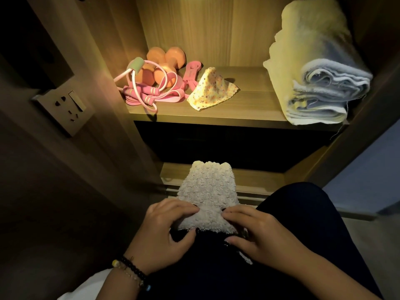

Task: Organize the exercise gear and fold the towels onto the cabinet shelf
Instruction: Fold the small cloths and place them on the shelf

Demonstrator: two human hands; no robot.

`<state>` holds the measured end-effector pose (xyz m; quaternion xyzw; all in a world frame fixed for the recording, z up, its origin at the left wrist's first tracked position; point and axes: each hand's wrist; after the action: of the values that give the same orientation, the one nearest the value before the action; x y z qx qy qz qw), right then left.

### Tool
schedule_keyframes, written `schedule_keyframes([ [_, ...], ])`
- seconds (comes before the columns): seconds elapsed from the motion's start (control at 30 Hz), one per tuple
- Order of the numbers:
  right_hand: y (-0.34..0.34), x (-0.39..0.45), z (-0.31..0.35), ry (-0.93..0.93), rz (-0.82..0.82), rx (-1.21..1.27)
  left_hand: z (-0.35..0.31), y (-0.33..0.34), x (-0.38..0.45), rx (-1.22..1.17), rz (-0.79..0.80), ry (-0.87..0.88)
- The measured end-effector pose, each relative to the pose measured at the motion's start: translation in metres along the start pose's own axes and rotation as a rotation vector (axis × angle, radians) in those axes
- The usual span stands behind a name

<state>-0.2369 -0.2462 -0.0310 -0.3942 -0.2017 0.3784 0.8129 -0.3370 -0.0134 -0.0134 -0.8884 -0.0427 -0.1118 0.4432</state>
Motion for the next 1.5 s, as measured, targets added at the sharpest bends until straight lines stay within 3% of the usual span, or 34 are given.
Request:
schedule_keyframes([
  [0.33, -0.003, 0.015, -0.001, 0.213, -0.105, 0.285, 0.001, 0.012, 0.004, -0.063, -0.225, -0.092],
  [0.47, -0.003, 0.019, 0.001, 0.316, -0.117, 0.468, 0.0, 0.017, 0.005, -0.252, -0.294, -0.218],
  [0.7, 0.006, 0.035, 0.002, 0.468, -0.178, 0.429, 0.009, 0.025, 0.015, -0.33, -0.281, -0.495],
  [0.87, 0.009, 0.036, 0.008, 0.434, -0.263, 0.24, 0.009, 0.025, 0.021, -0.195, -0.279, -0.445],
  [0.97, 0.006, 0.031, 0.012, 0.202, -0.319, 0.08, 0.008, 0.022, 0.023, -0.07, -0.319, -0.257],
  [1.03, 0.004, 0.026, 0.014, 0.051, -0.269, -0.046, 0.006, 0.021, 0.021, -0.002, -0.291, -0.092],
  [1.13, 0.005, 0.019, 0.013, 0.024, -0.148, -0.112, 0.006, 0.019, 0.017, 0.047, -0.225, 0.043],
  [1.37, -0.003, 0.018, -0.001, 0.072, -0.037, 0.026, 0.004, 0.014, 0.01, -0.062, -0.031, -0.002],
  [1.5, -0.001, 0.026, -0.001, 0.128, -0.053, 0.038, 0.003, 0.015, 0.012, -0.123, -0.084, -0.057],
])
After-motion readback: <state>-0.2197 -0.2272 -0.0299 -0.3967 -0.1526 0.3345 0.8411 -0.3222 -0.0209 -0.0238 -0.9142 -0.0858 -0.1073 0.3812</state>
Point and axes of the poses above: each hand's wrist, its own x-axis towards the middle knuckle, its own y-axis out of the palm, z = x × y, and after that the axes turned 6 degrees about y, right-handed
